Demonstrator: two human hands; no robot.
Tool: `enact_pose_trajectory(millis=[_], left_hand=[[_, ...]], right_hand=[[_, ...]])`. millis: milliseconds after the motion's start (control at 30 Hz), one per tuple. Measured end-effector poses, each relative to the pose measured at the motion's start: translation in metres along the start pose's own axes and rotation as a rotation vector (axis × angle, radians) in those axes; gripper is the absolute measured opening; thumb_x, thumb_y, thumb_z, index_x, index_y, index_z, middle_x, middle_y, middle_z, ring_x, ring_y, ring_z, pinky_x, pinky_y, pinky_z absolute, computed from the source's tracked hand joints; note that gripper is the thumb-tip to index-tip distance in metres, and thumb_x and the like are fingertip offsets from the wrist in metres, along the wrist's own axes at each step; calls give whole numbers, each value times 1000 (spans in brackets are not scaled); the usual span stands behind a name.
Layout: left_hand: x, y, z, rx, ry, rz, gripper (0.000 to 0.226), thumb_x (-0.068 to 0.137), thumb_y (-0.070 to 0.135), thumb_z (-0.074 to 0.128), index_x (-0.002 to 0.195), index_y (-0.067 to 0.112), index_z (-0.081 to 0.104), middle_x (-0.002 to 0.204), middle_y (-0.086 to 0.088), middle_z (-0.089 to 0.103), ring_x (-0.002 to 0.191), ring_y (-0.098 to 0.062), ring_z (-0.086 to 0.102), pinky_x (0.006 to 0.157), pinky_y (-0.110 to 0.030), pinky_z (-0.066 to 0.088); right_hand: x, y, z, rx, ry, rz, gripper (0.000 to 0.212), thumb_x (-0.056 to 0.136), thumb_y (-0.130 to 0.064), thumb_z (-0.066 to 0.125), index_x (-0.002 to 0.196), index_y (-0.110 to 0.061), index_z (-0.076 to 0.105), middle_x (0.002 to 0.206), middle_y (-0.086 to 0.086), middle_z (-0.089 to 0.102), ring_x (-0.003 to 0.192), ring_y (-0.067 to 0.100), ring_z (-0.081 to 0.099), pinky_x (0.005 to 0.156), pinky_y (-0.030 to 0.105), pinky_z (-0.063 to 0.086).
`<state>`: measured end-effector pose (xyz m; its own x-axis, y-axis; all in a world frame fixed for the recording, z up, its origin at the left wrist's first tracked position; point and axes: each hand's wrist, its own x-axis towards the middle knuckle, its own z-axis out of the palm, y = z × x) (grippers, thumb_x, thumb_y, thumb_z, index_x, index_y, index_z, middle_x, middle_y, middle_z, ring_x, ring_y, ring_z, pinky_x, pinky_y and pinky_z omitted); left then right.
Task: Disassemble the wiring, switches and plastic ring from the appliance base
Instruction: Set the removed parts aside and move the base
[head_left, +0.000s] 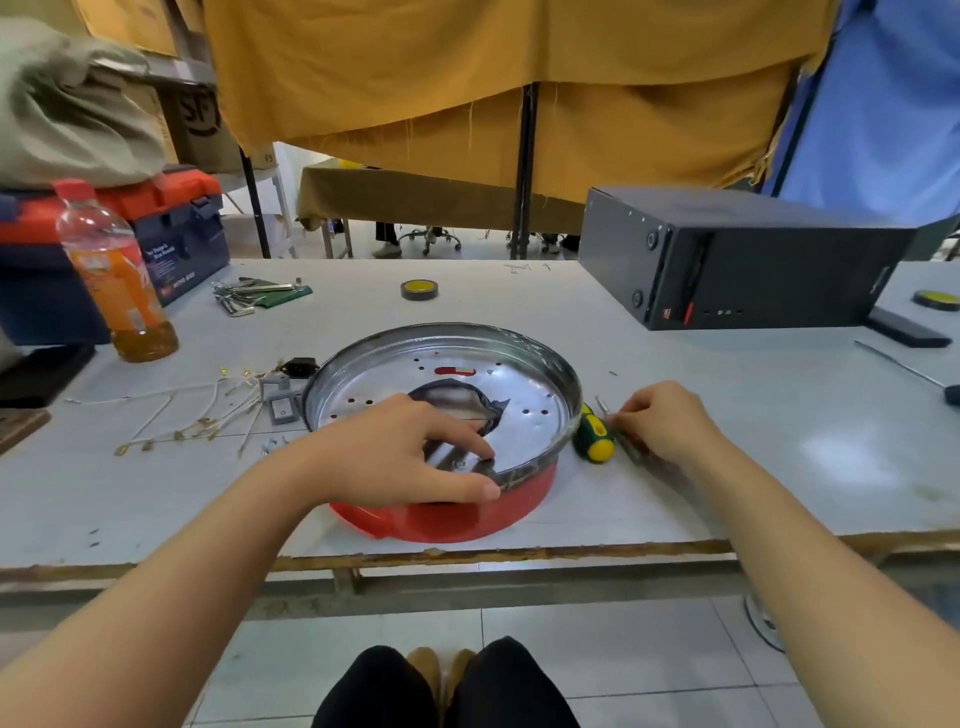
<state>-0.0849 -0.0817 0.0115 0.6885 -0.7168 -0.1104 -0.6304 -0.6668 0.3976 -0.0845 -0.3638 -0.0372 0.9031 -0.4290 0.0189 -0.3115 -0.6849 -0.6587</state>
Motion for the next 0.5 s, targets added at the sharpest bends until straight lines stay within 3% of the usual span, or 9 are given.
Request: enact_pose_trajectory(millis=[67,200,300,367,433,500], left_hand=[[-1,0,0,-4,-3,-4,62,60,87,41,111,55,57,118,-17,63,109,-31,59,95,-48,46],[1,-1,-1,-12,26,1,62,60,86,43,112,54,58,117,-12,65,110,-29,59,96,-49,45],[-1,-1,-2,-17,19,35,51,68,74,57,113,49,61,122,2,63,113,-23,57,98,-45,45],[-2,-4,-3,-19,31,72,37,75,59,66,110,47,64,135,12,54,119,-5,51,100,-29,42],[-4,-4,-2,6,61,134,28,79,50,68,106,45,67,141,25,41,121,18,36,102,-13,29],[-5,-4,-1,57,93,192,23,82,45,67,104,41,69,140,28,41,125,18,34,106,-16,27]], right_hand=[[2,-1,4,3,19,-8,21,86,-24,69,69,-11,66,63,5,59,60,18,53,55,25,40],[5,-1,12,-12,60,-37,16,88,-24,67,81,-10,67,80,9,62,75,23,57,66,30,44],[5,1,13,-16,64,-59,21,91,-27,63,87,-8,69,81,7,62,80,22,56,69,29,41],[4,1,11,-14,69,-75,26,93,-28,59,86,-6,70,79,8,62,80,24,57,69,28,39],[3,0,10,23,111,-108,25,94,-27,57,86,-6,70,79,7,63,79,23,57,69,26,38],[1,-6,7,151,177,-157,22,93,-23,57,82,-9,70,73,4,65,71,16,58,63,25,39]])
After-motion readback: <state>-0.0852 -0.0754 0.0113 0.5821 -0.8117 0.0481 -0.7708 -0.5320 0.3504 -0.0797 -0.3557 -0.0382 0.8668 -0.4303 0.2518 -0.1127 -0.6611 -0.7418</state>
